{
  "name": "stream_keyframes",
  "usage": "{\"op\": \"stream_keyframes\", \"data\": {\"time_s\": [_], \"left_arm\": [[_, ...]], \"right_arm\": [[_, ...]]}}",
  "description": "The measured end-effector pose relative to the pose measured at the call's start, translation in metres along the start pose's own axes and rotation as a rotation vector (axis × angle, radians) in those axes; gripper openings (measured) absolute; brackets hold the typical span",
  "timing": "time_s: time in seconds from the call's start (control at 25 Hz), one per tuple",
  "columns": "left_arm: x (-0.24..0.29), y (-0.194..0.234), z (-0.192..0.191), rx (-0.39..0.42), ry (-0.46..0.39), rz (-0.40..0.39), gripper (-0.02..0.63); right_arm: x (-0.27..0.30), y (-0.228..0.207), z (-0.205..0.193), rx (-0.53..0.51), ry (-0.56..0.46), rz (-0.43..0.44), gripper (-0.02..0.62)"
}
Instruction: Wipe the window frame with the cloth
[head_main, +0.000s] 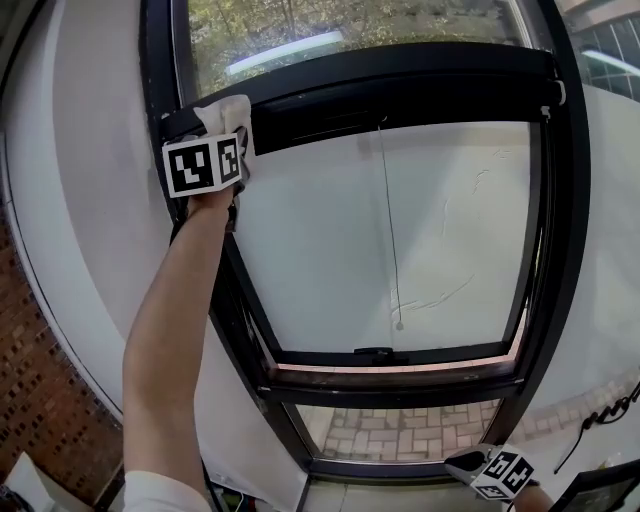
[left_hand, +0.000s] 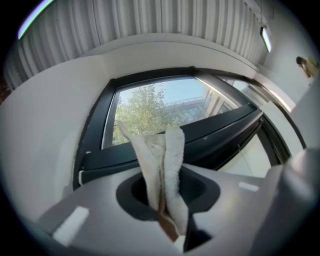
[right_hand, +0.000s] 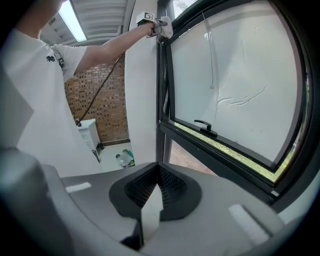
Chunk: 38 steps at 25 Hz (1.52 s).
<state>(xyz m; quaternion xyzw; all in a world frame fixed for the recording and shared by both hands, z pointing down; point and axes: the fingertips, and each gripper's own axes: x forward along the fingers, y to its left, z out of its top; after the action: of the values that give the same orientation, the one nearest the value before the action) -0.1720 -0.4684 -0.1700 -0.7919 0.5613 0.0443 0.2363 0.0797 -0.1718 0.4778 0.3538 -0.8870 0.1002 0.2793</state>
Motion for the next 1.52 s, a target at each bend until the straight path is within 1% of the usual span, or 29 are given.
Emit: {"op": "stream_keyframes", "data": {"time_s": [0.12,0.24,0.44,0.6,0.88,1.08,1.36,1.52], "left_arm": [[0.005,-0.046,0.019,0.001,-0.007,-0.017,0.107],[0.013,-0.083,0.029,-0.008,-0.004,-0.022,0.106],[0.021,-0.125,0.045,-0.005,-0.011,-0.015,0.106],[0.024,-0.162,0.060,0.003,-0.024,-0.033,0.106],[0.030,-0.238,0.079,0.025,-0.044,-0.094,0.106],[0.036,-0.294,0.097,0.034,-0.056,-0.153,0.106],[0.046,-0.360,0.122,0.022,-0.085,-0.217,0.106],[0.051,-0.404,0.140,0.023,-0.111,-0.271,0.106]], "right_arm": [[-0.008,-0.015,-0.012,-0.023,0.002,0.021,0.004],[-0.018,-0.027,-0.022,-0.044,0.001,0.043,0.005],[-0.041,-0.048,-0.038,-0.063,0.003,0.047,0.005],[-0.059,-0.063,-0.054,-0.054,0.001,0.037,0.004],[-0.079,-0.077,-0.077,-0.048,-0.006,0.044,0.005],[-0.094,-0.083,-0.090,-0.035,-0.016,0.037,0.005],[-0.117,-0.092,-0.107,-0.005,-0.039,-0.002,0.004],[-0.132,-0.093,-0.115,0.018,-0.057,-0.040,0.005]]}}
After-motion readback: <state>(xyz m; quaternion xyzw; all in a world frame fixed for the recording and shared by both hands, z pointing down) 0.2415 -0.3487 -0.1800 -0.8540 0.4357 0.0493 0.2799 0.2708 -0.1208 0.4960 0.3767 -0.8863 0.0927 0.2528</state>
